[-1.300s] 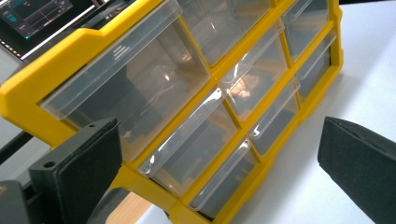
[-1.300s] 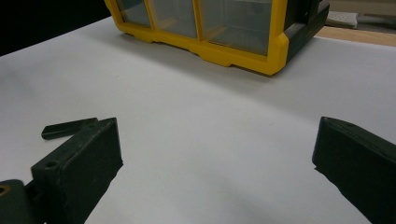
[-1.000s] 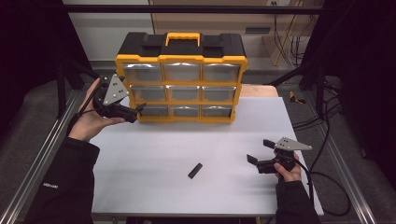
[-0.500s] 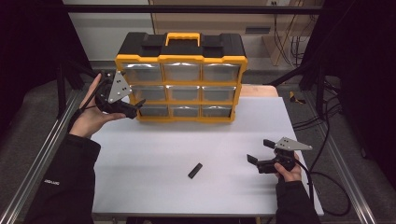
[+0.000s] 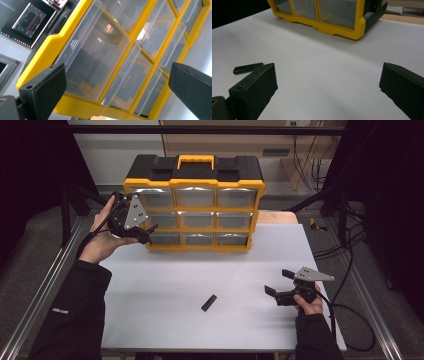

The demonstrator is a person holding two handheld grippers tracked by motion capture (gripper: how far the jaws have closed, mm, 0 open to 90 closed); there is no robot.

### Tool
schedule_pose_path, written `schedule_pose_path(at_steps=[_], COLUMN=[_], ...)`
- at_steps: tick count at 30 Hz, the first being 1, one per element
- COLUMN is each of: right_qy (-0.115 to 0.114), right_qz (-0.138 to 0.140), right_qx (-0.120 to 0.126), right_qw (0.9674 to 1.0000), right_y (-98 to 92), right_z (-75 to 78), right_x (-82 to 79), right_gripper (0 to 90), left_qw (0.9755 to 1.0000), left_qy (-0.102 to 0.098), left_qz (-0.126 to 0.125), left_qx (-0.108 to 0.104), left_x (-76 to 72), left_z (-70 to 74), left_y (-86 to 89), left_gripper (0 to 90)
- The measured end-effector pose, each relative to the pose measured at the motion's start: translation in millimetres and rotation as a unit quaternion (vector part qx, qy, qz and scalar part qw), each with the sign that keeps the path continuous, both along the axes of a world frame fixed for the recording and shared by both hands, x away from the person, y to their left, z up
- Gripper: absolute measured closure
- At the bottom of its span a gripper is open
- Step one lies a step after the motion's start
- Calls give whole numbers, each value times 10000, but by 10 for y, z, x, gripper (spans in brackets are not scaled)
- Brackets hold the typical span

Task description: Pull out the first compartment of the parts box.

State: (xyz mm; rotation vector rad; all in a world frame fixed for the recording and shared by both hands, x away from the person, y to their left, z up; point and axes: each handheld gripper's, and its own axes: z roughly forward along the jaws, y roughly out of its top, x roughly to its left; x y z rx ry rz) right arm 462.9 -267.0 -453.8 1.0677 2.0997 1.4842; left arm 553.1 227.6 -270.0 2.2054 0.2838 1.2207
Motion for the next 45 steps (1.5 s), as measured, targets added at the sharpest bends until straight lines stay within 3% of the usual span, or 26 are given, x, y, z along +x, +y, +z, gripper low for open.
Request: schedule_pose_path(at_steps=[4,10,22,31,40,45], right_qy=[-2,2,2,1,-2,-8], right_qz=[-2,0,-6,-5,-4,-6], right_qx=[12,8,15,23,21,18], right_qw=[10000,10000,10000,10000,10000,10000], right_y=[1,-1,-2,-3,-2,-5], right_z=[4,2,6,7,7,8], right_x=[-3,-2,-5,-6,-5,-5], right_gripper=[17,17,17,17,18,18], left_qw=[9999,9995,9978,9933,9907,9870], left_qy=[-96,-272,-450,-671,-796,-981], left_qz=[-86,-15,-116,-211,-222,-239], left_qx=[44,147,474,913,1080,1253], left_x=[30,81,177,245,261,263], left_z=[17,34,26,-7,-14,-21], left_y=[-20,-31,-70,-110,-135,-141], left_gripper=[15,16,22,38,71,125])
